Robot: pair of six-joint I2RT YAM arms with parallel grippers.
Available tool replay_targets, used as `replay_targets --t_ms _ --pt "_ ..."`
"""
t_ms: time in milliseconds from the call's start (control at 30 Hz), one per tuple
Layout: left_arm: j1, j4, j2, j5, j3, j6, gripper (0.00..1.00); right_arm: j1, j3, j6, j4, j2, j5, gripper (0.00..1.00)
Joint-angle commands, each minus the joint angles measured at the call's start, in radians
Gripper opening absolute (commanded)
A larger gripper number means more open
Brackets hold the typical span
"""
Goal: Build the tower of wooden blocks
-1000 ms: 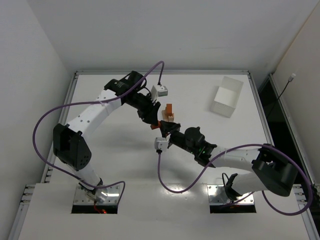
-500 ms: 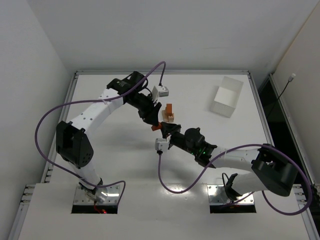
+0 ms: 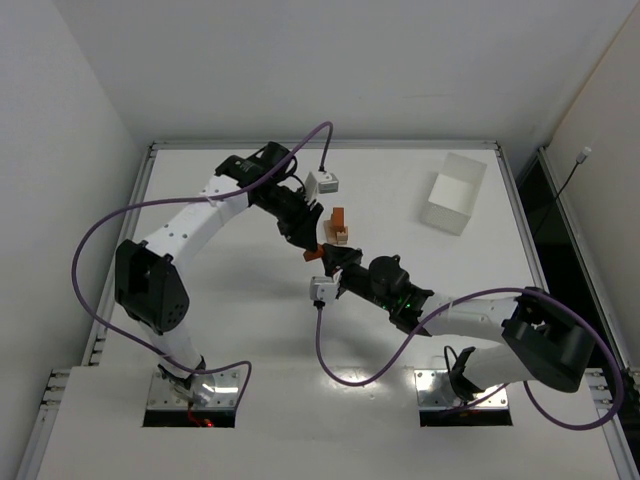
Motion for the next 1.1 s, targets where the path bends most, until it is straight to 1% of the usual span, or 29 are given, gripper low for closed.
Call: replay_targets --t_ms 0,300,333,400,533,600,733,800,833,967,1000,1033,1067 --pt "0.009 -0.004 0.004 0.029 0.042 0.032 0.32 -0.003 0.02 0.002 0.063 -0.003 -0.003 0.0" --pt "0.009 -0.023 0.022 0.047 0.06 0.05 0.32 -0.003 0.02 -0.008 0.081 0.015 -0.003 0.0" --pt "0.009 -0.032 0.022 0.047 0.06 0.05 0.37 -0.003 0.02 -0.008 0.081 0.015 -0.003 0.0" --pt "0.009 -0.032 0.022 0.047 0.06 0.05 0.38 -0.003 0.02 -0.008 0.081 0.015 -0.003 0.0" --pt "0.009 -0.041 0.031 0.047 0.069 0.05 0.38 -0.003 0.02 -0.008 0.081 0.015 -0.003 0.0" --pt "0.009 -0.041 0.031 0.047 0.069 0.061 0.36 -0.003 0.02 -0.008 0.081 0.015 0.008 0.0" --pt "0.009 -0.05 0.031 0.057 0.069 0.07 0.3 -0.003 0.029 -0.008 0.081 0.015 0.008 0.0" --pt "0.009 -0.05 0.04 0.057 0.069 0.07 0.22 -0.003 0.029 -0.008 0.092 0.015 0.017 0.0" --pt "0.009 -0.059 0.04 0.057 0.069 0.07 0.13 -0.003 0.029 -0.008 0.092 0.015 0.017 0.0" --pt "0.009 -0.059 0.04 0.057 0.069 0.07 0.0 -0.012 0.029 -0.008 0.101 0.015 0.026 0.0" --pt "0.009 -0.059 0.04 0.057 0.079 0.07 0.0 -0.012 0.029 -0.008 0.101 0.015 0.051 0.0" --pt "0.009 -0.059 0.04 0.048 0.079 0.07 0.0 -0.012 0.038 0.003 0.101 0.024 0.069 0.08" --pt "0.009 -0.05 0.04 0.047 0.079 0.061 0.0 -0.012 0.052 0.012 0.101 0.024 0.087 0.23"
